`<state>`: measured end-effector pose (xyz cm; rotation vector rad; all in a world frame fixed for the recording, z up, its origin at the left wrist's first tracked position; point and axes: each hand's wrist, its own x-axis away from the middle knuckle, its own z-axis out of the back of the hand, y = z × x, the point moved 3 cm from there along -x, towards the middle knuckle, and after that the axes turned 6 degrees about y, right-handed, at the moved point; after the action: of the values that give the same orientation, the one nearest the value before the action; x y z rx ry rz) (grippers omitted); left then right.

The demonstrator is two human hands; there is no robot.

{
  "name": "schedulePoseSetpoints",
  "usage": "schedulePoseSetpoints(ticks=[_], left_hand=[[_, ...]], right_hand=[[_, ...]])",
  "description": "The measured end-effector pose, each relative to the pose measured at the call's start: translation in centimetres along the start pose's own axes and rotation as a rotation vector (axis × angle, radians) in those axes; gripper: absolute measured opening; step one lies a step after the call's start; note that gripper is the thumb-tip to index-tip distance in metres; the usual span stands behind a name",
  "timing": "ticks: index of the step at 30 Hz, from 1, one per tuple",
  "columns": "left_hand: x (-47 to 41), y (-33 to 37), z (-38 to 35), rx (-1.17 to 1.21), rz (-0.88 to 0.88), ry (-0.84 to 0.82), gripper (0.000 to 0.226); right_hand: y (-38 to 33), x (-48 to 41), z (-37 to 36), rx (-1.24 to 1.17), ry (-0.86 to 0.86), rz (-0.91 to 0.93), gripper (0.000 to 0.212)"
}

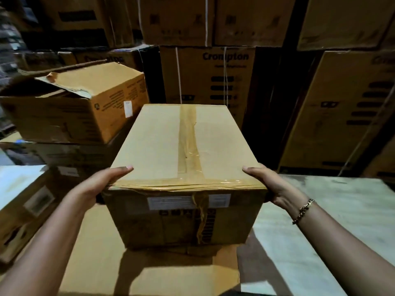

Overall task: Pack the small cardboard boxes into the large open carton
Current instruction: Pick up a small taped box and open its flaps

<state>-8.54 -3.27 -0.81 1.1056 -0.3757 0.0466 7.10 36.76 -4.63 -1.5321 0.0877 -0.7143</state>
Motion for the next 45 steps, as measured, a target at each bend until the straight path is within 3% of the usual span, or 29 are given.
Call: schedulePoseSetpoints(ticks=[3, 8, 13, 18, 21, 24, 27, 30, 33, 36, 40, 45], left_hand=[[0.4, 0.5, -1.0, 0.032, -0.052, 0.001, 0.055], [0.5, 0.3, -5.6, 0.083, -0.052, -0.035, 0.066], [2.2, 2.4, -15.0, 0.11, -0.095, -0.099, 0.052], [4.6, 6.0, -26.5, 0.123, -0.122, -0.168, 0.029], [5.8, 5.6, -32.7, 0.118, -0.117, -0.241, 0.049], [6.6, 4.3, -36.7, 0.088, -0.083, -0.262, 0.065], [7.2, 3.1, -39.0, 0.101, -0.086, -0.276, 0.066], [7.8, 2.4, -40.0, 0.053, -0.07, -0.296, 0.051], [6.5, 1.7, -40.2, -0.074, -0.041, -0.296, 0.068], [4.3, 2.0, -40.4, -0.046, -0.044, -0.26, 0.086], [2.4, 4.5, -42.2, 0.068, -0.053, -0.269, 0.051], [-1.7, 6.1, -43.5, 0.114, -0.029, -0.254, 0.052]], right_hand=[[0.6, 0.1, 1.7, -0.005, 0.015, 0.026, 0.031], [0.8, 0.3, 7.5, 0.041, 0.061, 0.101, 0.035], [1.0, 1.5, 17.3, 0.065, 0.085, 0.093, 0.028], [3.6, 2.5, 29.1, 0.008, 0.134, 0.046, 0.049], [5.8, 3.1, 34.4, -0.009, 0.179, 0.026, 0.034], [8.1, 3.2, 37.9, 0.003, 0.188, 0.004, 0.053], [10.6, 2.8, 39.8, -0.005, 0.172, -0.029, 0.057], [12.7, 2.2, 40.5, 0.024, 0.169, -0.044, 0.064], [13.6, 0.9, 40.6, 0.056, 0.199, -0.053, 0.058], [12.7, -0.9, 40.2, 0.091, 0.211, -0.061, 0.048], [10.1, -3.3, 39.8, 0.164, 0.19, -0.079, 0.035], [7.8, -7.3, 40.2, 0.247, 0.262, -0.091, 0.028]])
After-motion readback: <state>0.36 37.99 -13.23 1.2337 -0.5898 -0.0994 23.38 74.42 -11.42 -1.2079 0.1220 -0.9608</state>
